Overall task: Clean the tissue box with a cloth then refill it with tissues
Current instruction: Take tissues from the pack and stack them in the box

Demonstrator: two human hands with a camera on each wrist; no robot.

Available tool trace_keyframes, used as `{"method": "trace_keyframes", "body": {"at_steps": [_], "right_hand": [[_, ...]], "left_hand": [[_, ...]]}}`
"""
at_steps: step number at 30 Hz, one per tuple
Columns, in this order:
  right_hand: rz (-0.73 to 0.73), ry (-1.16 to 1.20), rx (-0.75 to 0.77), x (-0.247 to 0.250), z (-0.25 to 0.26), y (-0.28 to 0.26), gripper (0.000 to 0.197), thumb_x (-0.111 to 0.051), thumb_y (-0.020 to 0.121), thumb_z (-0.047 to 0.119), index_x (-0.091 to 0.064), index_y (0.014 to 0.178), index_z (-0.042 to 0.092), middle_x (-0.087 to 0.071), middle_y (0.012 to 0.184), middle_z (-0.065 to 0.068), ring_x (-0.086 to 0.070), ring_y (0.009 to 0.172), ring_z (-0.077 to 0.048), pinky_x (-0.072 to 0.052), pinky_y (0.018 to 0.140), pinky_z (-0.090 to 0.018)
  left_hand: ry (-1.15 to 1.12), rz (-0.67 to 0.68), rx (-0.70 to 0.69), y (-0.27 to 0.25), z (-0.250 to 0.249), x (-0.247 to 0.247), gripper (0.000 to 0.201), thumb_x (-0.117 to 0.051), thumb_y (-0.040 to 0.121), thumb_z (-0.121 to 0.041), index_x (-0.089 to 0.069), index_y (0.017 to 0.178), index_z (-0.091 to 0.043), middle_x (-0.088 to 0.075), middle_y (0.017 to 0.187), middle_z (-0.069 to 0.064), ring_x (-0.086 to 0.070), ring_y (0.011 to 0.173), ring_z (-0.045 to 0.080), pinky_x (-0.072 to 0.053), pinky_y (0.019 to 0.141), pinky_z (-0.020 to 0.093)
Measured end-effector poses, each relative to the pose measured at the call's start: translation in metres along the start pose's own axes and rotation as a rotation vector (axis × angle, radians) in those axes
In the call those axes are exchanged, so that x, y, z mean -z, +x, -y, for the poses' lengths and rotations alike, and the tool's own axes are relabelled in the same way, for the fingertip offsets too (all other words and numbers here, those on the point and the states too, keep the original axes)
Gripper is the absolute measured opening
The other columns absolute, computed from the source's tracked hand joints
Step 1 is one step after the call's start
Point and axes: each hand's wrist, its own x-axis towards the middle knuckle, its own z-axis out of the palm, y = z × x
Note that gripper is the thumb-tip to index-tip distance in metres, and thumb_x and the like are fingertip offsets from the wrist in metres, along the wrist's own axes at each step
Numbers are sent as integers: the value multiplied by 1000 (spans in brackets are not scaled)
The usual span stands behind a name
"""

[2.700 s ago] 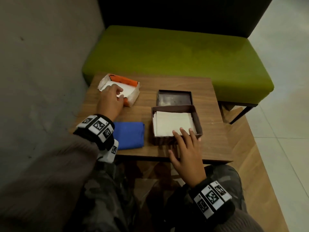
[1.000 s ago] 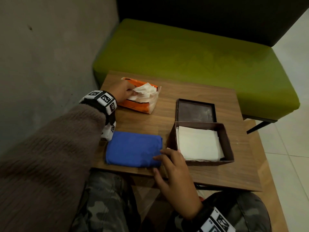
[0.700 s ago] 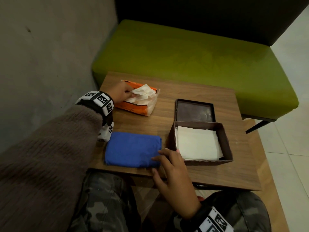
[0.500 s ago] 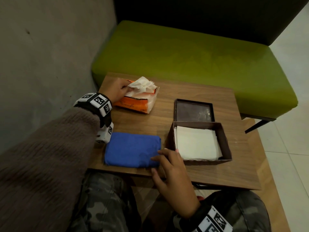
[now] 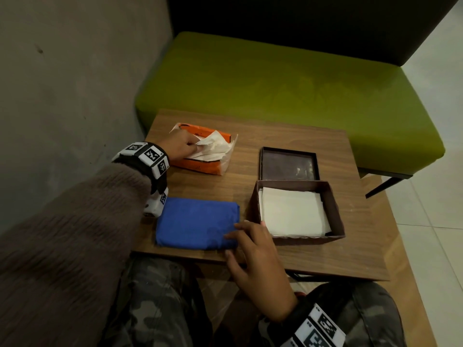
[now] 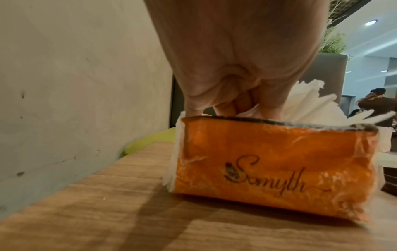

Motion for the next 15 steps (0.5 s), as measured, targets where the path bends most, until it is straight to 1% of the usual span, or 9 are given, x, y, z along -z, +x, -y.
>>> {"method": "trace_keyframes", "body": {"at_steps": [2, 3, 4, 5, 7, 8, 11, 13, 15], "right_hand": [[-6, 1, 0, -1, 0, 0, 29, -50, 87, 38, -62, 110, 25, -52, 124, 3, -47, 123, -12, -26, 117, -43], [-10, 2, 2, -1, 0, 0, 29, -50, 87, 38, -62, 110, 25, -52, 124, 3, -47, 122, -12, -27, 117, -44], [-13, 3, 5, -1, 0, 1, 29, -51, 87, 37, -62, 110, 25, -52, 123, 2, -47, 122, -12, -29, 116, -44], [-15, 4, 7, -1, 0, 1, 29, -50, 87, 37, -62, 110, 25, -52, 123, 2, -47, 122, -12, -29, 116, -44], [-16, 2, 8, -1, 0, 1, 30, -49, 87, 38, -62, 111, 25, -52, 124, 2, -46, 123, -12, -25, 117, -43], [-15, 3, 7, -1, 0, 0, 31, -49, 87, 39, -62, 112, 25, -52, 125, 2, -46, 124, -12, -23, 118, -42], [-14, 5, 6, -2, -1, 0, 33, -48, 87, 39, -62, 113, 24, -52, 126, 2, -45, 125, -12, -21, 118, -39], [-16, 13, 5, -1, 0, 1, 33, -48, 87, 39, -63, 112, 23, -53, 125, 1, -47, 124, -14, -18, 118, -35], [-21, 14, 9, 1, 0, 2, 34, -48, 87, 38, -63, 113, 21, -54, 123, 0, -49, 122, -15, -19, 117, -34]], "left_hand": [[-34, -9, -2, 3, 2, -2, 28, -47, 97, -23, -63, 83, -5, -39, 55, 0, -35, 53, 8, -31, 87, 37], [-74, -32, 6, 5, 5, -4, 26, -47, 96, -20, -65, 90, -3, -41, 56, 0, -36, 54, 9, -36, 78, 36], [-128, -67, 11, 7, 7, -7, 26, -48, 96, -18, -66, 98, 0, -45, 59, 2, -39, 56, 12, -36, 65, 31], [-183, -113, 15, 8, 9, -10, 26, -48, 95, -16, -65, 105, 1, -51, 66, 6, -43, 61, 15, -32, 57, 27], [-277, -256, 13, 9, 13, -13, 25, -49, 95, -12, -64, 113, -3, -63, 88, 17, -50, 77, 19, -29, 58, 26], [-301, -338, 21, 9, 15, -13, 26, -49, 95, -13, -64, 114, -5, -65, 94, 19, -53, 80, 20, -32, 62, 26], [-321, -532, 43, 9, 20, -10, 27, -48, 95, -23, -65, 111, -8, -66, 93, 21, -60, 83, 30, -43, 70, 35], [-362, -619, 62, 5, 17, -3, 27, -47, 96, -21, -64, 104, -1, -62, 88, 22, -56, 78, 28, -39, 65, 32], [-411, -691, 90, -3, 10, 8, 27, -46, 97, -20, -62, 98, 1, -55, 80, 16, -48, 74, 20, -30, 57, 27]]}}
